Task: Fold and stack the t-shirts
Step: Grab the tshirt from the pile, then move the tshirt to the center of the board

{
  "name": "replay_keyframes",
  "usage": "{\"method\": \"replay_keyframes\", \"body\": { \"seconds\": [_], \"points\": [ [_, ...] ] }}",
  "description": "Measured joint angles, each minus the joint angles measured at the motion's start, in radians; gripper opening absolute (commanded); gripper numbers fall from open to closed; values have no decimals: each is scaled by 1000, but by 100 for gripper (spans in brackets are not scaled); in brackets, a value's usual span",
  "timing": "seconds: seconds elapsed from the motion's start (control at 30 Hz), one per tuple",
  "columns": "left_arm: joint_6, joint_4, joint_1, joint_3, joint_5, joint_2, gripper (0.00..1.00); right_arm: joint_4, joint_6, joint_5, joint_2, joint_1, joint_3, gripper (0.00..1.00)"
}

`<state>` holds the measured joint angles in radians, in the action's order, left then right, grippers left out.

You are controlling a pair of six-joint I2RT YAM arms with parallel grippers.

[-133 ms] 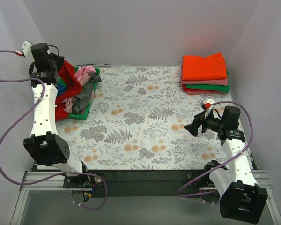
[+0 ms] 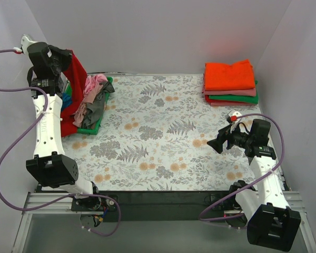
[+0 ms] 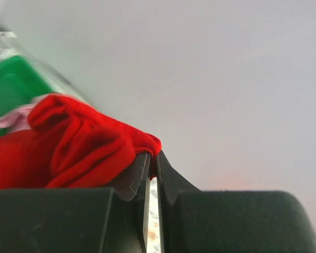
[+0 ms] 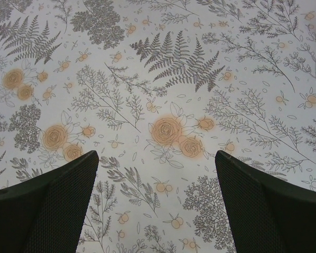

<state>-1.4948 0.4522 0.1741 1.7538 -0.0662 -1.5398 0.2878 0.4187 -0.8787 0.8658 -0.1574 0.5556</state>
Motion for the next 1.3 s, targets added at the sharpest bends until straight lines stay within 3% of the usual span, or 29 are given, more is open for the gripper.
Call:
{"method": "replay_keyframes", "body": {
  "seconds": [0.2,0.4,0.9,1.13,1.3],
  "points": [
    [-67,-119,-16,56,225,27,0,0,2,-9,0,-12,0,97],
    [-76,-185,-84,111,329,42,0,0,4,-16,0,-19,0,97],
    [-32,-204,-182,259,348,63,0,0,4,-23,2,-33,0,98],
    [-52,-293,-230,454,365,40,0,0,5,-23,8,-35,0,98],
    [-92,-388,-246,502,381,38,0,0,5,-26,8,-43,0,97]
  ]
}}
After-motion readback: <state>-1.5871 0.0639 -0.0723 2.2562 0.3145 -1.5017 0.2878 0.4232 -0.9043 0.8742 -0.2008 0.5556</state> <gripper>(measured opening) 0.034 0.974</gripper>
